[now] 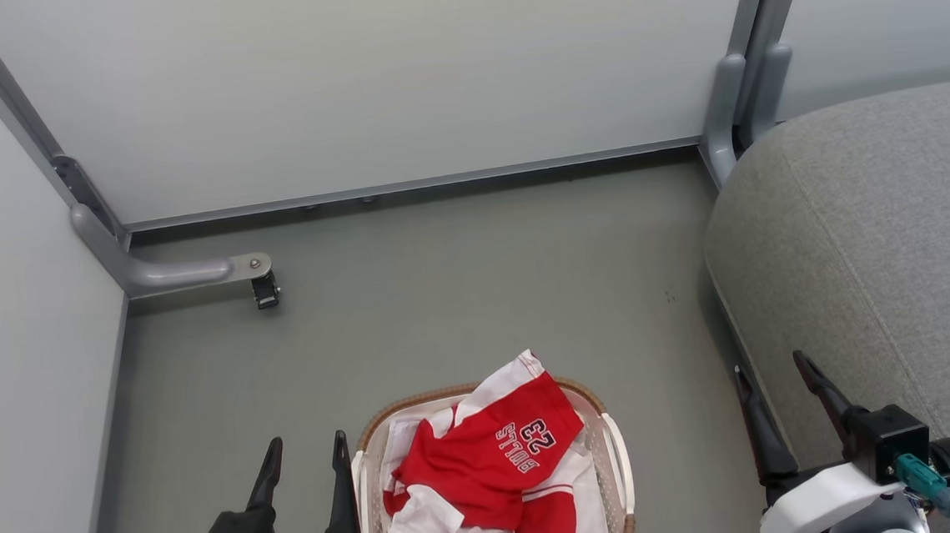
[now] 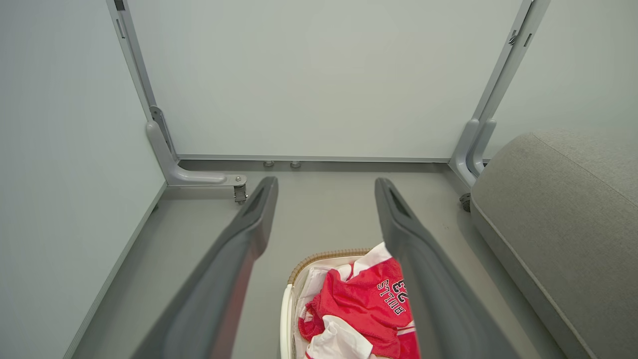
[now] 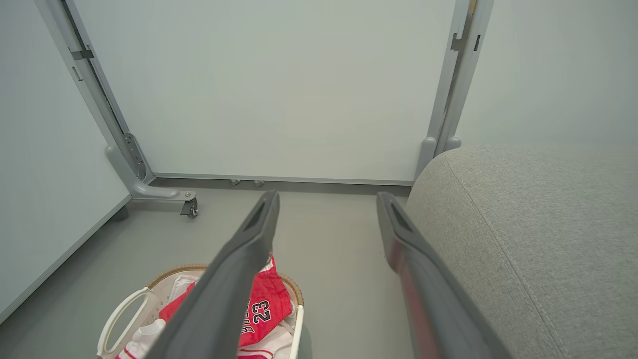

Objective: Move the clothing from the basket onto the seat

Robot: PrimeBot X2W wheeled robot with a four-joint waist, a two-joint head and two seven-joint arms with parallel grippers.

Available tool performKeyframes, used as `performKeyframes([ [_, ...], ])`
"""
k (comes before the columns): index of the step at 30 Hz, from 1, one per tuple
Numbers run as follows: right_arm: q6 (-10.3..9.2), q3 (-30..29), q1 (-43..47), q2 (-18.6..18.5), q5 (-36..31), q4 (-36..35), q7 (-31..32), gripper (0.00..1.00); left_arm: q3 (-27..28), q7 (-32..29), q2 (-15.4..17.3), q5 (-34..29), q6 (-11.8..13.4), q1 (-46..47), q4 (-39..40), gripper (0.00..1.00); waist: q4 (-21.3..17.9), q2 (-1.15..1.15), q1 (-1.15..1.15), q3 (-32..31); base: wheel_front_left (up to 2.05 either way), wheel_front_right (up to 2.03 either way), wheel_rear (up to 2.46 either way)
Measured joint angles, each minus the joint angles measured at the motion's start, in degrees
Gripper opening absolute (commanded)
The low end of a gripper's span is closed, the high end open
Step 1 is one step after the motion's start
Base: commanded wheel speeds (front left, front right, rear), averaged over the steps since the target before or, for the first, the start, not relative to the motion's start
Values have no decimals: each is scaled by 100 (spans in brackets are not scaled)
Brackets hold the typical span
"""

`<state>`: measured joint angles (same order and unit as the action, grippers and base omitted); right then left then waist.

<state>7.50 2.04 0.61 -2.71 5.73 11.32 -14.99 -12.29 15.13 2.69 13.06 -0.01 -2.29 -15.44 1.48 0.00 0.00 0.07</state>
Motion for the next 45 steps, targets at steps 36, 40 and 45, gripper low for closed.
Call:
performKeyframes([
  [36, 0, 48, -833, 0, -24, -347, 0, 100, -846, 1, 10, -1117, -338, 1540, -1479, 100, -136, 0, 0, 1711, 0, 0, 0],
  [40, 0, 111, -1012, -4, 56, -363, 0, 100, -1017, -97, 13, -1273, -403, 2021, -2479, 100, -263, 0, 0, 2108, 0, 0, 0],
  [45, 1, 207, -1221, -7, 200, -410, 0, 100, -1161, -401, 10, -1346, -428, 2609, -3428, 100, -496, 0, 0, 2593, 0, 0, 0],
])
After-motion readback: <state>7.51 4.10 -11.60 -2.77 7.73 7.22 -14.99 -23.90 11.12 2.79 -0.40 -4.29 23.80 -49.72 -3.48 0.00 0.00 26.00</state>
